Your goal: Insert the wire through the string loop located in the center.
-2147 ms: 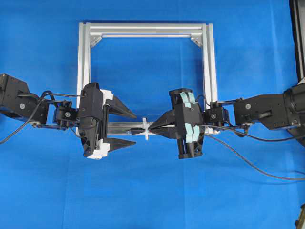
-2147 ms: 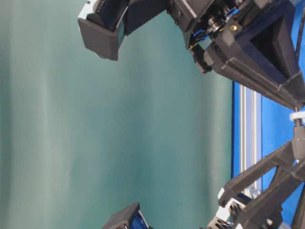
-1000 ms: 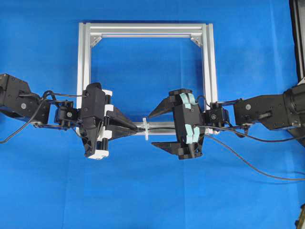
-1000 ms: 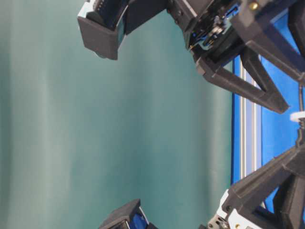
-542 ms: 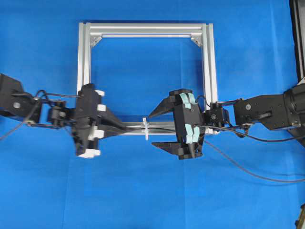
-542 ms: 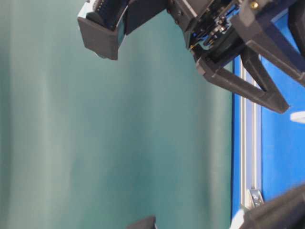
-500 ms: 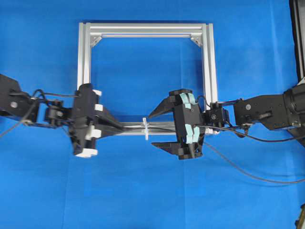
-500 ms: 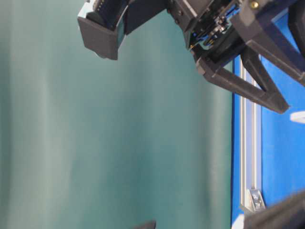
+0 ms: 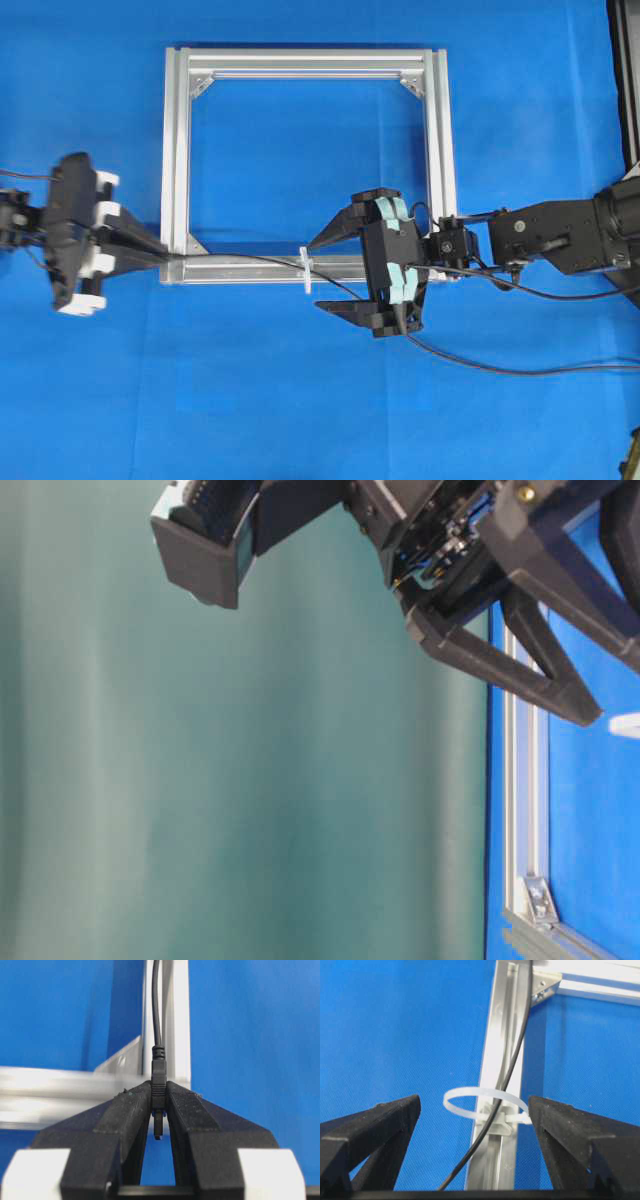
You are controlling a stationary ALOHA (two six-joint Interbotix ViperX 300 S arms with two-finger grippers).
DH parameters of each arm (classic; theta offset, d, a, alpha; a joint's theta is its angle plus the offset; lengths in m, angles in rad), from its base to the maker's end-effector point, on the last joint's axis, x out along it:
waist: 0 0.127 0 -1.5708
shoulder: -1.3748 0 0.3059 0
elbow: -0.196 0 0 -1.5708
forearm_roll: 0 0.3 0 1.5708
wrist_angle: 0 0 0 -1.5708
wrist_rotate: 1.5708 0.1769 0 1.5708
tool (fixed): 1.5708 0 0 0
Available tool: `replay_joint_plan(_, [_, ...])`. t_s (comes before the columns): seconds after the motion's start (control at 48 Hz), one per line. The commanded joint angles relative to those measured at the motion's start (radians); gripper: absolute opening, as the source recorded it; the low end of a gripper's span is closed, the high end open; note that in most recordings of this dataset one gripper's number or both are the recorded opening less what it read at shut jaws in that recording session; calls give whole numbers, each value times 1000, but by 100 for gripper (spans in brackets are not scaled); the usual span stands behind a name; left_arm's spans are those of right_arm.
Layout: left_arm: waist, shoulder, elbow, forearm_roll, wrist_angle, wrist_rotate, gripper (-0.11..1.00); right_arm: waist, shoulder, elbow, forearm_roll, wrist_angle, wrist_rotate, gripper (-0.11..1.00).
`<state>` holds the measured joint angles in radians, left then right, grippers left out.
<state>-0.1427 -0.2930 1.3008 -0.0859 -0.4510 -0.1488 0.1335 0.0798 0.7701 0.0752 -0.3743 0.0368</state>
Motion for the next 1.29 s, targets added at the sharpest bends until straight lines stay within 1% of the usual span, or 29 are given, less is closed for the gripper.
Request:
replay_joint_plan(0.0, [-2, -69, 41, 0, 2, 0, 8, 5, -12, -20, 0, -5, 2, 93])
replay_joint_plan(0.125, [-3, -147, 86, 0, 5, 0, 8, 8, -12, -21, 0, -5, 2, 93])
replay_joint_plan(0.208, [-3, -169, 89, 0, 20, 0, 8, 8, -12, -21, 0, -3, 2, 93])
replay_joint_plan(0.333, [-3, -160, 78, 2, 48, 2, 8, 8, -12, -21, 0, -5, 2, 93])
replay_joint_plan(0.604, [-3, -143, 57, 8, 66, 23, 9, 9, -12, -23, 0, 5, 2, 93])
replay_joint_plan(0.792, [-3, -143, 52, 8, 80, 23, 9, 8, -12, -23, 2, 6, 2, 93])
replay_joint_plan(0.834, [-3, -143, 54, 8, 80, 23, 14, 9, -12, -23, 2, 6, 2, 93])
replay_joint_plan(0.875, [-3, -144, 52, 8, 80, 23, 24, 9, -12, -23, 2, 9, 2, 93])
replay_joint_plan(0.917, [-2, -146, 52, 9, 81, 23, 39, 9, -12, -23, 2, 12, 3, 93])
replay_joint_plan(1.0, [-3, -149, 55, 8, 81, 25, 64, 9, -15, -25, 3, 26, 5, 93])
replay_joint_plan(1.042, [-3, -150, 57, 8, 86, 29, 75, 11, -20, -25, 5, 37, 5, 93])
replay_joint_plan(1.084, [-3, -152, 55, 9, 94, 32, 84, 12, -25, -26, 8, 46, 5, 93])
replay_joint_plan(1.125, [-3, -153, 54, 8, 101, 34, 85, 14, -32, -26, 8, 54, 5, 93])
replay_joint_plan(1.188, [-3, -158, 52, 8, 112, 35, 80, 14, -44, -26, 8, 63, 5, 92])
replay_joint_plan(1.271, [-3, -170, 46, 8, 123, 35, 79, 15, -66, -29, 8, 77, 5, 92])
